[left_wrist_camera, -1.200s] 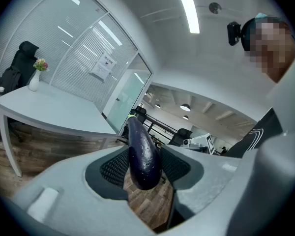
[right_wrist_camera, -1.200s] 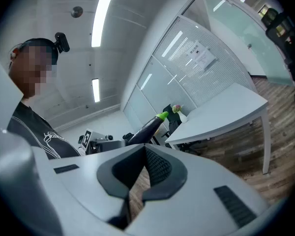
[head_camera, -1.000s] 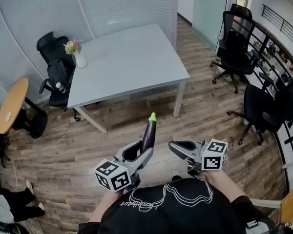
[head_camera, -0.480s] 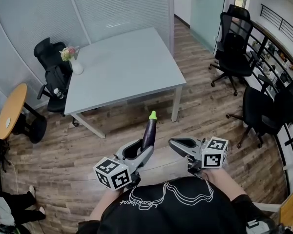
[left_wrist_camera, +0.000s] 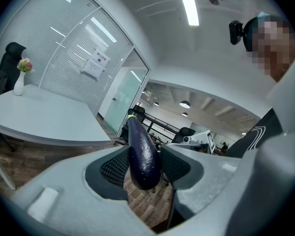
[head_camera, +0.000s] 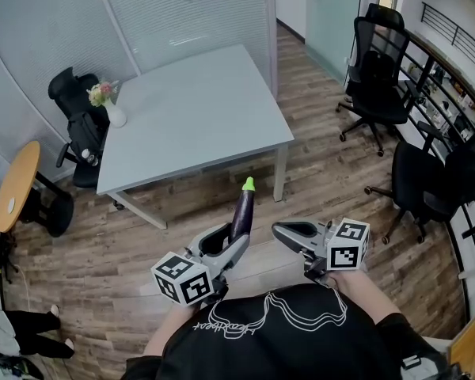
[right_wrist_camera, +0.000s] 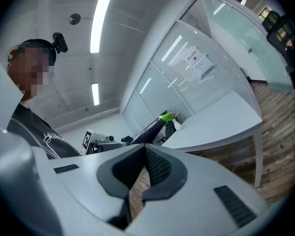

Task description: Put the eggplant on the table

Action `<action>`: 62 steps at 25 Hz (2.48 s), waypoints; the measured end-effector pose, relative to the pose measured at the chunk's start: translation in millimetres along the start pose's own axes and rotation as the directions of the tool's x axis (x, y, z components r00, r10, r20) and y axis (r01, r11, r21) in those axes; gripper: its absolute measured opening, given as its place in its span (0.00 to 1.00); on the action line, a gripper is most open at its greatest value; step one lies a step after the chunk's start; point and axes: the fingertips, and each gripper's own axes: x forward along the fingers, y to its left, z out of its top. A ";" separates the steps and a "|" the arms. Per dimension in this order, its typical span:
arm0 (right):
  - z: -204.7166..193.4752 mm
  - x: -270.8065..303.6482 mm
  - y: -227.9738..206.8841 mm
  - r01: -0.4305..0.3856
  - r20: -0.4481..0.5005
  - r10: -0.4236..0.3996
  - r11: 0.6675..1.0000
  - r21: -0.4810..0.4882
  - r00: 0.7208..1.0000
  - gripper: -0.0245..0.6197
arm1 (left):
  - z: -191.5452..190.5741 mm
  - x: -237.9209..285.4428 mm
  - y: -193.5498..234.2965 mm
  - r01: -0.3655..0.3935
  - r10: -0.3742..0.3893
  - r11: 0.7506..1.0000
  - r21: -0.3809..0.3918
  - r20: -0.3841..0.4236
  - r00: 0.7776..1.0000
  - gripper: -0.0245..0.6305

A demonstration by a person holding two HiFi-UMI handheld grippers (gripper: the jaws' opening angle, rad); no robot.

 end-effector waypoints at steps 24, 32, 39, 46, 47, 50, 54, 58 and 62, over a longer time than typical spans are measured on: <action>44.9 -52.6 -80.3 0.038 0.051 -0.037 0.999 -0.024 0.998 0.05 | 24.5 98.5 -7.7 0.020 -0.020 0.998 0.059 0.005 1.000 0.36; 57.0 -21.1 -111.9 0.059 0.039 -0.058 0.998 -0.026 0.998 0.05 | 43.4 115.0 35.6 0.041 -0.042 0.997 0.058 0.010 0.999 0.36; 91.6 25.9 -158.4 0.092 0.036 -0.091 0.996 -0.021 0.995 0.05 | 80.5 134.1 100.3 0.057 -0.058 0.997 0.045 0.022 0.998 0.36; 125.6 81.2 -207.8 0.110 0.024 -0.110 0.994 -0.005 0.994 0.05 | 118.9 159.1 170.6 0.070 -0.070 0.997 0.027 0.008 0.997 0.36; 130.6 88.9 -214.3 0.109 0.027 -0.109 0.994 -0.001 0.994 0.05 | 124.9 162.7 179.8 0.072 -0.072 0.997 0.027 0.004 0.997 0.36; 144.7 110.7 -235.2 0.120 0.029 -0.120 0.993 0.009 0.992 0.05 | 142.4 173.0 207.7 0.078 -0.078 0.997 0.027 -0.008 0.997 0.36; 160.3 135.2 -260.4 0.138 0.027 -0.139 0.990 0.016 0.990 0.05 | 161.9 187.0 241.8 0.086 -0.085 0.996 0.030 -0.021 0.996 0.36; 173.1 156.9 -282.2 0.144 0.036 -0.145 0.989 0.020 0.989 0.05 | 178.1 198.9 272.1 0.093 -0.092 0.995 0.033 -0.031 0.995 0.36; 182.0 177.4 -302.7 0.167 0.032 -0.167 0.986 0.018 0.985 0.05 | 190.7 206.7 302.6 0.094 -0.093 0.995 0.033 -0.040 0.995 0.36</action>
